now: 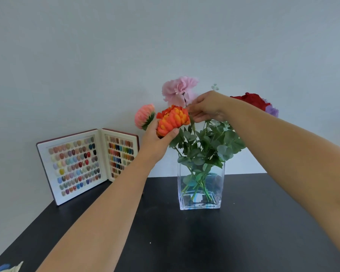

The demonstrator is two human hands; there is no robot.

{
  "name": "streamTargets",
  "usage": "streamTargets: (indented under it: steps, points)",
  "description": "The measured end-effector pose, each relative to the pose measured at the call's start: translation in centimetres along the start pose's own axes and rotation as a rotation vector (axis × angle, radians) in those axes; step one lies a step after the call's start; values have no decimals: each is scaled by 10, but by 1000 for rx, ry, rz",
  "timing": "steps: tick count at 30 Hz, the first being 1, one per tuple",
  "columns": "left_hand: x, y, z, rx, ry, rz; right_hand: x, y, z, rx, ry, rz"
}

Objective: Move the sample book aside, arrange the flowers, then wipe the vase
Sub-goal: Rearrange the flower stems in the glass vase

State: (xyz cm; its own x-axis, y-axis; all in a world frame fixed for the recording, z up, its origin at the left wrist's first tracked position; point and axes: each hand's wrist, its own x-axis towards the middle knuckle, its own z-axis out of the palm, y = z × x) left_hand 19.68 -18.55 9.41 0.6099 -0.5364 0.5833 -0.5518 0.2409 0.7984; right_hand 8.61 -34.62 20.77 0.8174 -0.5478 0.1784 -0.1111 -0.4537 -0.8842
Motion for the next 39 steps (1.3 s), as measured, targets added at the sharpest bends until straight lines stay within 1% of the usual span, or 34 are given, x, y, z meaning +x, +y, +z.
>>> streamTargets:
  steps: [2,5,8,11,15,18,21,23,24,26,28,29,30,32,33,36,39]
  points:
    - [-8,-3,0,-14,-18,32,-2,4,3,33,-42,-16]
    - [-16,-5,-7,19,-23,83,-10,3,7,11,-41,-42]
    - [-23,-11,-16,-56,49,106,-24,-4,5,-145,5,-99]
    - [-24,-13,-24,-90,150,71,-45,-12,2,-280,122,-209]
    - [-22,-11,-29,-49,242,37,-74,-16,-2,-301,261,-331]
    - [-25,-12,-35,-46,232,44,-94,-3,-5,-283,368,-399]
    - [-38,-19,-46,-1,193,39,-121,22,1,-205,557,-474]
    - [-49,-23,-56,54,194,25,-142,41,15,-213,697,-574]
    - [-54,-25,-62,73,195,15,-152,49,24,-229,741,-646]
    - [-67,-29,-76,113,194,-10,-166,62,44,-235,764,-776]
    - [-80,-33,-95,177,187,-45,-172,73,64,-231,700,-826]
    - [-88,-35,-105,217,181,-64,-173,79,75,-205,622,-809]
    - [-96,-37,-117,256,177,-86,-173,83,88,-152,508,-755]
    - [-114,-39,-141,317,180,-146,-172,92,117,-23,223,-556]
    - [-124,-39,-154,353,179,-178,-171,96,133,-4,91,-471]
    - [-159,-38,-196,491,158,-275,-167,108,186,-79,-219,-311]
    - [-198,-34,-240,614,164,-394,-166,111,240,-144,-479,-221]
